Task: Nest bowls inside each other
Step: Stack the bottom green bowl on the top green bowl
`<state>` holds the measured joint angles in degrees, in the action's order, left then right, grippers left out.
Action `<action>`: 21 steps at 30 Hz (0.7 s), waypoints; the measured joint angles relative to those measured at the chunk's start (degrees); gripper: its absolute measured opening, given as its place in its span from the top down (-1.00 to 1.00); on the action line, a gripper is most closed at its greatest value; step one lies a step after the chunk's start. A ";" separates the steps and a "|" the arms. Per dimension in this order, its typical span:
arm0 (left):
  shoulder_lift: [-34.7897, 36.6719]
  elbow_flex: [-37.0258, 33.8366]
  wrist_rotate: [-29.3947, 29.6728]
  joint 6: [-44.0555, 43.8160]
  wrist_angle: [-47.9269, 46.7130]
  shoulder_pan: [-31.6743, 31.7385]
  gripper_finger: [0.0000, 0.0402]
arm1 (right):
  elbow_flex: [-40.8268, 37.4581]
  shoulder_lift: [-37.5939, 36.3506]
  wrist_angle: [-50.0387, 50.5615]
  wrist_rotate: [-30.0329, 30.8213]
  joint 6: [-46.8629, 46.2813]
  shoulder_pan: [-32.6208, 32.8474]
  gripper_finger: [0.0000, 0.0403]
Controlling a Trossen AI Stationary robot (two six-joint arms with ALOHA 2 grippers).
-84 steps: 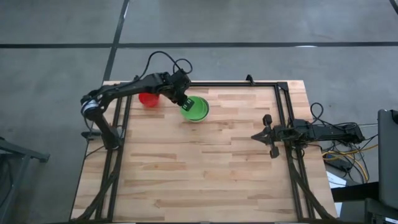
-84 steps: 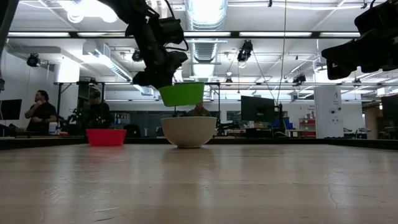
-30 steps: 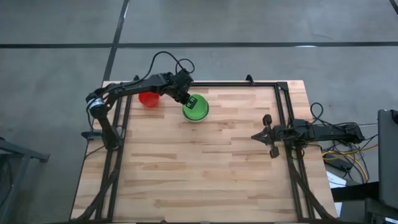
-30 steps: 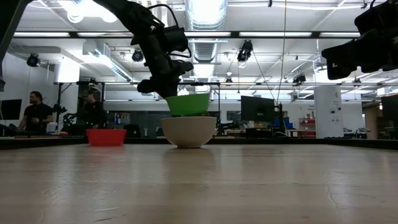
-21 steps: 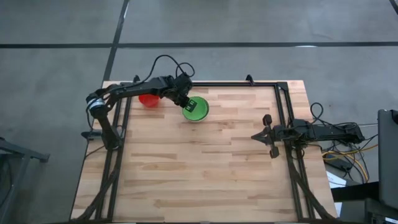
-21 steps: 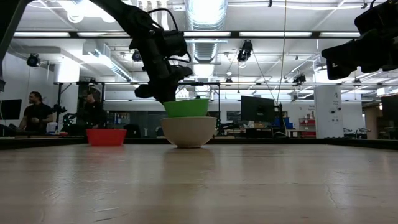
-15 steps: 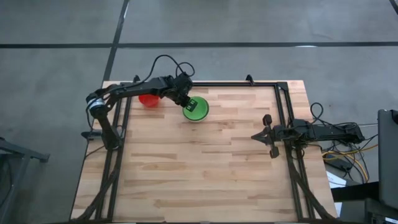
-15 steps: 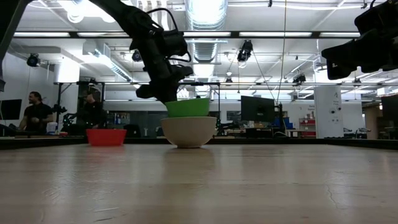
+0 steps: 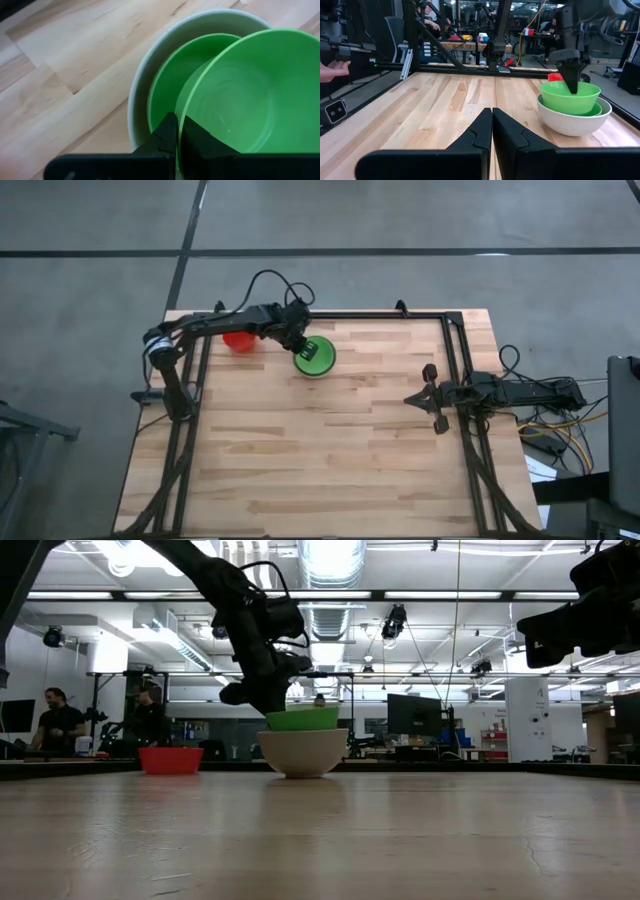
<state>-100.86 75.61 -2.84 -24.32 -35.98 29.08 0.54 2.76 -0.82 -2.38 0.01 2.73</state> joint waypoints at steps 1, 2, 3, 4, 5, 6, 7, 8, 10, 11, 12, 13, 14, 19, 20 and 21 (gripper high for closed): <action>-0.29 0.00 -0.19 0.00 0.26 0.00 0.96 | 0.01 0.00 0.00 0.00 0.01 0.00 0.96; -0.55 0.00 -0.34 0.00 0.44 0.01 0.96 | 0.00 0.01 0.00 0.01 0.00 0.00 0.96; -0.76 0.00 -0.44 0.00 0.65 0.02 0.96 | 0.00 0.00 0.00 -0.01 0.00 0.00 0.96; -0.89 0.00 -0.58 0.00 0.87 0.02 0.96 | 0.00 0.00 0.00 -0.01 0.00 0.02 0.96; -0.99 0.00 -0.67 0.00 1.06 0.02 0.96 | 0.00 0.00 0.00 0.01 0.00 0.00 0.96; -1.10 0.00 -0.71 0.00 1.11 0.02 0.96 | 0.00 0.02 0.00 0.01 0.00 0.01 0.96; -1.24 0.00 -0.71 0.00 1.11 0.03 0.96 | 0.00 0.02 0.00 0.01 0.02 0.02 0.96; -1.42 0.00 -0.71 0.02 1.09 0.07 0.96 | 0.00 0.00 0.00 0.00 0.00 0.00 0.96; -1.96 -0.02 -0.69 0.02 1.09 0.09 0.96 | 0.00 0.00 0.00 0.00 0.01 0.01 0.96; -2.11 0.00 -0.69 0.02 1.07 0.14 0.96 | 0.00 0.00 0.00 0.00 0.00 0.01 0.96; -2.28 0.00 -0.70 0.02 1.07 0.20 0.96 | 0.00 0.01 0.00 0.00 0.01 0.01 0.96; -2.40 -0.01 -0.68 0.02 1.07 0.20 0.96 | 0.02 0.02 0.00 0.01 0.00 0.00 0.96; -2.52 0.00 -0.66 0.02 1.06 0.26 0.96 | 0.02 0.00 0.00 -0.01 0.02 0.02 0.96; -2.86 -0.01 -0.08 0.10 1.06 0.50 0.96 | 0.00 0.00 0.00 0.00 0.00 0.00 0.96; -2.86 0.00 -0.04 0.13 1.05 0.58 0.96 | 0.01 0.00 0.00 0.00 0.01 0.00 0.96; -2.86 0.00 0.13 0.15 1.06 0.61 0.96 | 0.00 0.00 0.00 0.00 0.01 0.00 0.96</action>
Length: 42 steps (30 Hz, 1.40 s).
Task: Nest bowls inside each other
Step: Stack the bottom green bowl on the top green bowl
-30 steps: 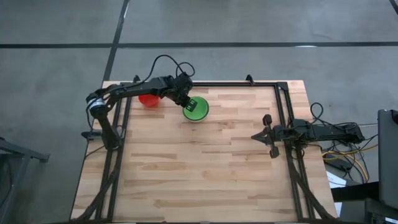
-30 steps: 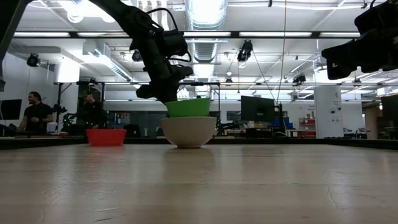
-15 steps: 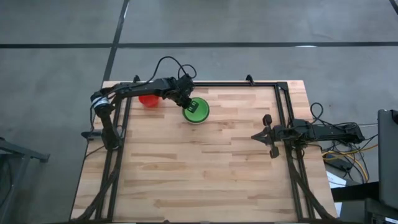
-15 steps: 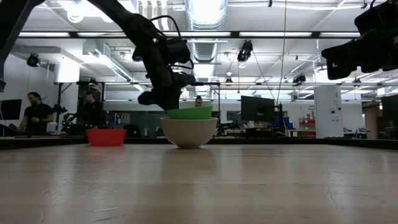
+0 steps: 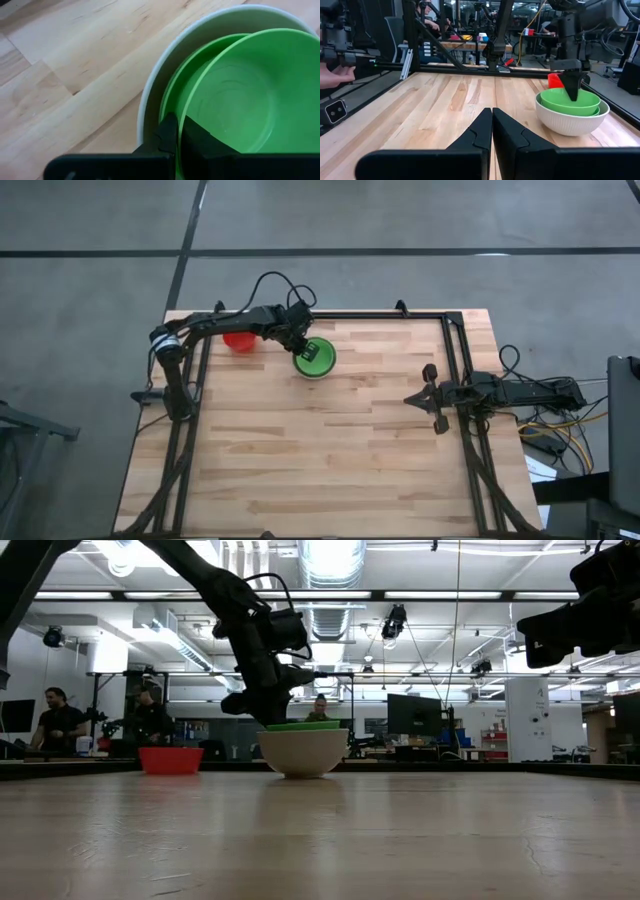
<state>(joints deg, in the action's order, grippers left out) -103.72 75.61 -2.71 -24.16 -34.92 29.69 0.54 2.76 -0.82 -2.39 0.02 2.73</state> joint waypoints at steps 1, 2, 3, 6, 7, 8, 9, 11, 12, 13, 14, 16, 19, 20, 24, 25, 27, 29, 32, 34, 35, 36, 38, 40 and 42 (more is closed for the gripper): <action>0.00 -0.02 0.14 0.00 0.01 0.01 0.96 | 0.00 0.00 0.00 0.00 -0.01 0.00 0.96; 0.00 0.00 0.16 0.00 0.03 0.03 0.96 | 0.00 0.00 0.00 0.01 -0.01 -0.01 0.96; 0.00 0.00 0.09 0.03 0.02 0.05 0.96 | 0.00 0.01 0.00 0.00 0.00 0.00 0.96; 0.00 0.25 -0.77 0.31 0.02 0.03 0.93 | 0.01 0.00 0.00 0.00 -0.01 0.01 0.96; 0.00 0.36 -0.88 0.31 -0.02 0.01 0.90 | 0.00 0.00 0.00 0.00 -0.01 0.01 0.96; 0.00 0.48 -0.91 0.31 0.02 0.09 0.88 | 0.00 0.01 0.00 0.00 -0.01 0.01 0.96; 0.00 0.56 -0.91 0.31 0.01 0.09 0.85 | 0.00 0.00 0.00 0.01 -0.01 0.01 0.96; 0.00 0.87 -0.91 0.31 -0.02 0.12 0.79 | 0.02 0.00 0.00 -0.01 0.01 0.01 0.96; 0.00 1.02 -0.91 0.33 0.01 0.13 0.77 | 0.00 0.01 0.00 0.00 0.00 0.00 0.96; 0.00 1.18 -0.91 0.33 0.00 0.14 0.74 | 0.02 0.00 0.00 0.01 -0.01 0.01 0.96; 0.00 1.31 -0.91 0.33 -0.02 0.13 0.71 | 0.00 0.00 0.00 0.00 0.00 0.01 0.96; 0.00 1.56 -0.93 0.35 -0.02 0.12 0.66 | 0.00 0.00 0.00 0.00 -0.01 0.00 0.96; 0.00 1.77 -0.93 0.37 -0.21 0.16 0.58 | 0.00 0.00 0.00 -0.01 -0.01 -0.01 0.96; 0.00 1.85 -0.93 0.36 -0.62 0.21 0.55 | 0.00 0.00 0.00 -0.01 0.00 0.00 0.96; 0.00 2.09 -0.93 0.31 -1.34 0.20 0.44 | 0.00 0.00 0.00 -0.01 -0.01 0.01 0.96; 0.00 2.12 -0.93 0.31 -1.60 0.20 0.41 | 0.01 0.00 0.00 0.00 -0.01 0.01 0.96; 0.00 2.16 -0.93 0.35 -1.74 0.20 0.37 | 0.00 0.00 0.00 0.00 -0.01 0.00 0.96; 0.00 2.41 -0.93 0.49 -2.11 0.20 0.34 | 0.00 0.01 0.00 0.00 0.01 0.01 0.96; 0.01 3.14 -0.95 1.43 -2.58 0.20 0.31 | 0.00 0.00 0.00 -0.01 0.01 0.01 0.96; 0.29 3.71 -0.88 1.74 -2.87 0.20 0.30 | 0.00 0.02 0.00 0.01 0.01 -0.01 0.96; 0.56 3.98 -0.83 1.92 -3.01 0.20 0.30 | 0.00 0.01 0.00 0.00 0.00 0.01 0.96; 0.84 4.12 -0.68 2.07 -3.07 0.22 0.30 | 0.00 0.02 0.00 0.01 -0.01 0.01 0.96; 1.26 4.43 -0.27 2.31 -3.23 0.26 0.30 | 0.00 0.00 0.00 -0.01 0.01 0.01 0.96; 1.51 4.46 -0.11 2.49 -3.79 0.35 0.30 | 0.01 0.00 0.00 0.01 -0.01 -0.01 0.96; 1.65 4.46 -0.03 2.49 -3.90 0.51 0.30 | 0.00 0.00 0.00 -0.01 0.01 0.01 0.96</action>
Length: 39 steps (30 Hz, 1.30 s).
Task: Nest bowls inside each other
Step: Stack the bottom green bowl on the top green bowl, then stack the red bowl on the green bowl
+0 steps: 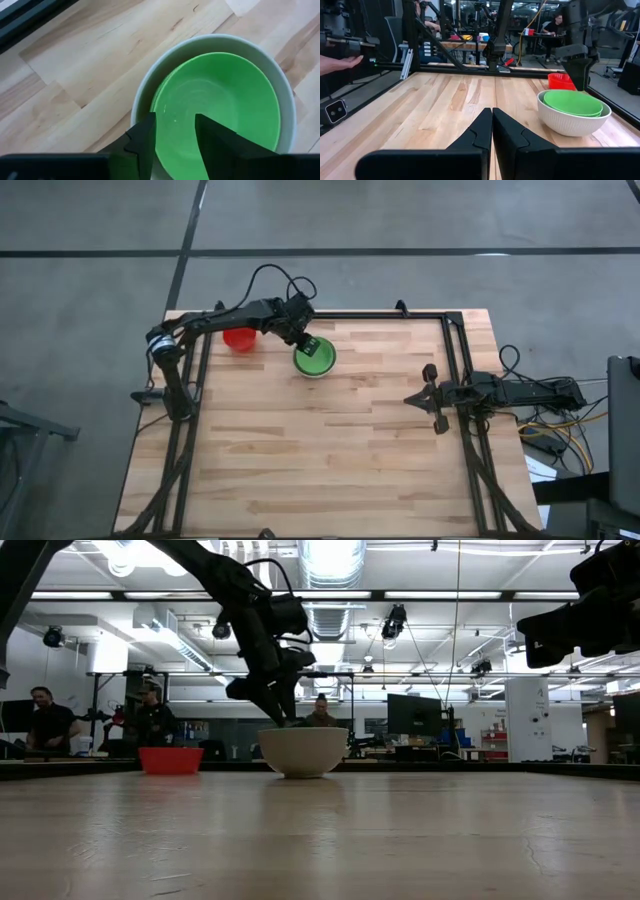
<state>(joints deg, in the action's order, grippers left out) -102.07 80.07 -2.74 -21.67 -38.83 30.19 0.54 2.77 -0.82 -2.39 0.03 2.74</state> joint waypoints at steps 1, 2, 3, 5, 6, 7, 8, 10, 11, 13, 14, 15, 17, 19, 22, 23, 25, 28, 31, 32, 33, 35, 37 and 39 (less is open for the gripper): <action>0.07 0.00 0.00 0.00 -0.25 0.04 0.30 | 0.00 0.02 0.00 0.02 -0.02 -0.02 0.96; 0.12 0.00 0.00 0.00 -0.43 0.09 0.30 | 0.00 0.02 0.00 0.01 -0.01 -0.01 0.96; 0.14 0.00 0.00 0.00 -0.51 0.11 0.30 | 0.00 0.02 0.00 0.00 0.00 0.00 0.96; 0.14 -0.02 0.00 0.02 -0.83 0.11 0.30 | 0.00 0.02 -0.01 0.01 -0.01 -0.02 0.96; 0.17 -0.04 0.00 0.04 -0.83 0.11 0.30 | 0.00 0.02 0.00 0.00 0.00 -0.01 0.96; 0.32 -0.04 0.01 0.20 -0.86 0.11 0.30 | 0.00 0.02 0.00 0.00 -0.02 -0.02 0.96; 0.60 -0.07 0.00 0.45 -0.87 0.11 0.30 | 0.00 0.02 0.00 0.02 -0.02 -0.02 0.96; 1.42 -0.07 0.14 0.57 -0.88 0.11 0.30 | 0.02 0.02 0.00 0.00 -0.02 0.00 0.96; 1.89 -0.07 0.38 0.57 -0.88 0.13 0.30 | 0.00 0.02 0.00 0.02 0.00 0.00 0.96; 2.88 -0.07 1.12 0.55 -0.86 0.17 0.30 | 0.00 0.02 0.00 0.00 0.00 0.00 0.96; 3.35 -0.07 1.59 0.55 -0.86 0.22 0.30 | 0.00 0.02 0.00 0.01 0.00 0.00 0.96; 3.95 -0.07 1.98 0.53 -0.86 0.25 0.30 | 0.01 0.02 0.00 0.02 0.00 -0.02 0.96; 5.21 -0.07 2.74 0.37 -0.86 0.35 0.30 | 0.00 0.02 0.00 0.00 0.00 -0.02 0.96; 6.33 -0.07 3.38 0.33 -0.85 0.39 0.30 | 0.02 0.02 0.00 0.00 -0.02 0.00 0.96; 7.90 -0.09 4.35 0.32 -2.25 0.46 0.30 | 0.00 0.02 0.00 0.02 0.00 -0.02 0.96; 8.41 -0.09 4.69 0.22 -2.95 0.48 0.30 | 0.00 0.02 0.00 0.01 0.00 -0.02 0.96; 9.32 -0.10 5.34 -0.24 -5.15 0.48 0.30 | 0.00 0.02 0.00 0.02 -0.02 -0.02 0.96; 10.44 -0.13 6.72 -0.57 -8.62 0.48 0.30 | 0.00 0.02 0.00 0.00 -0.02 0.00 0.96; 11.24 -0.23 8.11 -0.60 -11.69 0.59 0.30 | 0.00 0.02 0.00 0.01 -0.01 0.00 0.96; 11.50 -0.31 8.59 -0.61 -12.37 0.57 0.30 | 0.01 0.02 0.00 0.02 -0.02 -0.01 0.96; 11.78 -0.40 9.03 -0.63 -12.95 0.66 0.30 | 0.00 0.02 0.00 0.00 -0.01 -0.01 0.96; 12.25 -0.66 9.22 -0.79 -14.53 1.03 0.30 | 0.00 0.02 0.00 0.02 -0.01 -0.01 0.96; 12.42 -0.66 9.31 -1.03 -15.47 1.54 0.30 | 0.00 0.02 0.00 0.00 -0.02 0.00 0.96; 12.43 -0.68 9.31 -1.20 -16.71 2.02 0.30 | 0.00 0.02 0.00 0.00 0.00 -0.02 0.96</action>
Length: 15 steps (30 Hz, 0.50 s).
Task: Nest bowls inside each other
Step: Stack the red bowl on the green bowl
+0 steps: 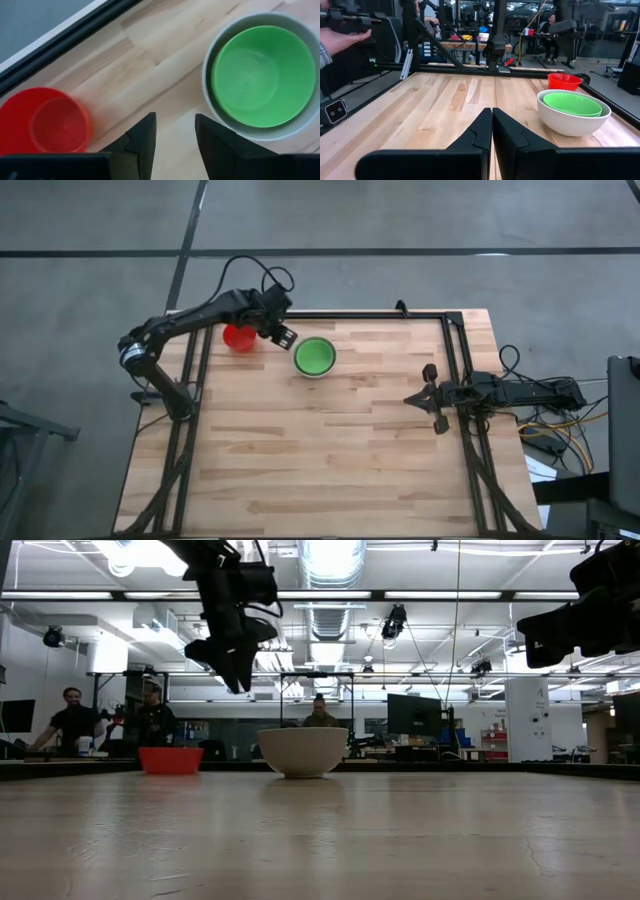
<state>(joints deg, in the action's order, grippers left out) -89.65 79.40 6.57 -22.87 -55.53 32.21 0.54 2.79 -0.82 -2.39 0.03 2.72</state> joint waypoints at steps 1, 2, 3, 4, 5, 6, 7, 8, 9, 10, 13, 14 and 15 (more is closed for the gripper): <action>0.00 -0.03 -0.01 -0.04 -0.32 0.25 0.30 | 0.00 0.00 0.00 0.00 -0.01 0.01 0.96; 0.00 -0.02 -0.03 -0.05 -0.47 0.44 0.30 | 0.01 0.00 0.00 0.01 -0.02 0.02 0.96; 0.00 -0.03 -0.06 -0.05 -0.52 0.55 0.30 | 0.00 0.00 0.00 0.01 -0.02 0.01 0.96; 0.01 -0.04 -0.04 0.03 -0.52 0.60 0.30 | 0.00 0.00 0.00 0.01 -0.02 0.02 0.96; 0.06 -0.03 -0.11 0.06 -0.52 0.59 0.30 | 0.00 0.00 0.00 0.00 -0.01 0.01 0.96; 0.15 -0.04 -0.18 0.24 -0.50 0.61 0.30 | 0.00 0.00 0.00 0.02 -0.01 0.00 0.96; 0.29 -0.09 -0.19 0.37 -0.43 0.61 0.30 | 0.00 0.00 0.00 0.02 -0.02 0.02 0.96; 0.55 -0.28 -0.22 0.48 -0.14 0.61 0.30 | 0.00 0.00 0.00 0.00 -0.01 0.01 0.96; 0.94 -0.65 -0.39 0.48 0.37 0.61 0.30 | 0.00 0.00 0.00 0.00 0.00 0.00 0.96; 1.54 -1.36 -0.59 0.48 1.23 0.61 0.30 | 0.00 0.00 0.00 0.00 0.00 0.02 0.96; 4.15 -4.72 -2.01 0.24 5.08 0.63 0.30 | 0.01 0.00 0.00 0.02 -0.02 0.02 0.96; 5.10 -6.11 -2.42 -0.10 6.36 0.63 0.30 | 0.01 0.00 0.00 0.00 0.00 0.02 0.96; 6.23 -7.60 -2.68 -0.61 7.73 0.63 0.30 | 0.00 0.00 0.00 0.01 -0.01 0.01 0.96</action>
<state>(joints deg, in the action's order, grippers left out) -83.42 71.79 3.89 -23.48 -47.81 32.84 0.54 2.79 -0.82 -2.38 0.02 2.73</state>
